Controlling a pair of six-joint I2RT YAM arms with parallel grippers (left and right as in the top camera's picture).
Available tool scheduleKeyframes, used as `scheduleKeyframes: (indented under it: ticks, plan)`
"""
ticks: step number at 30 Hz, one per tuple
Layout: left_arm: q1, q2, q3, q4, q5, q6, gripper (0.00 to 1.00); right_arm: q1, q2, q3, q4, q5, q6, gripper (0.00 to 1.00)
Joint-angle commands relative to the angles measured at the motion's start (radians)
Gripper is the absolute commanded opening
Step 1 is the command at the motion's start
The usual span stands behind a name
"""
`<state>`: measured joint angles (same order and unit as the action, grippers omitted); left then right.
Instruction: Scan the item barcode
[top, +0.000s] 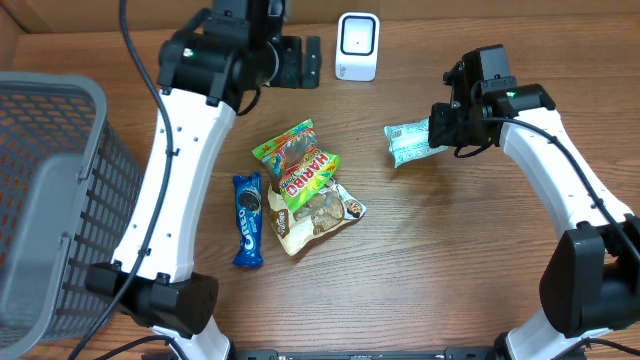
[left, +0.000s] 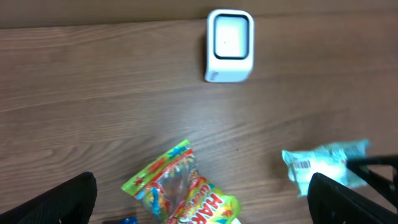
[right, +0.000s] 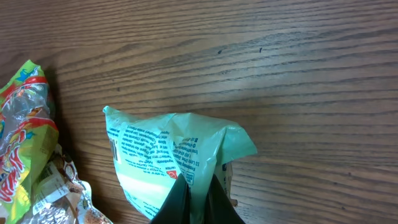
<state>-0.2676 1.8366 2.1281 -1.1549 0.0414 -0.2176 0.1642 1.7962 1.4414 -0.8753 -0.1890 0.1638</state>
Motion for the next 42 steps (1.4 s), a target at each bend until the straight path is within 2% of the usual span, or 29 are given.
scheduleKeyframes:
  ticks: [1, 13, 42]
  plan:
    - [0.053, -0.027, 0.062, 0.000, 0.011, -0.091, 1.00, -0.001, -0.033, 0.025, 0.003, 0.015, -0.003, 0.04]
    - [0.084, -0.026, 0.077, -0.023, 0.010, -0.108, 1.00, -0.001, -0.033, 0.066, -0.050, 0.039, -0.003, 0.04]
    - [0.084, -0.026, 0.077, -0.023, 0.010, -0.108, 1.00, -0.001, -0.033, 0.066, -0.002, 0.092, -0.004, 0.04]
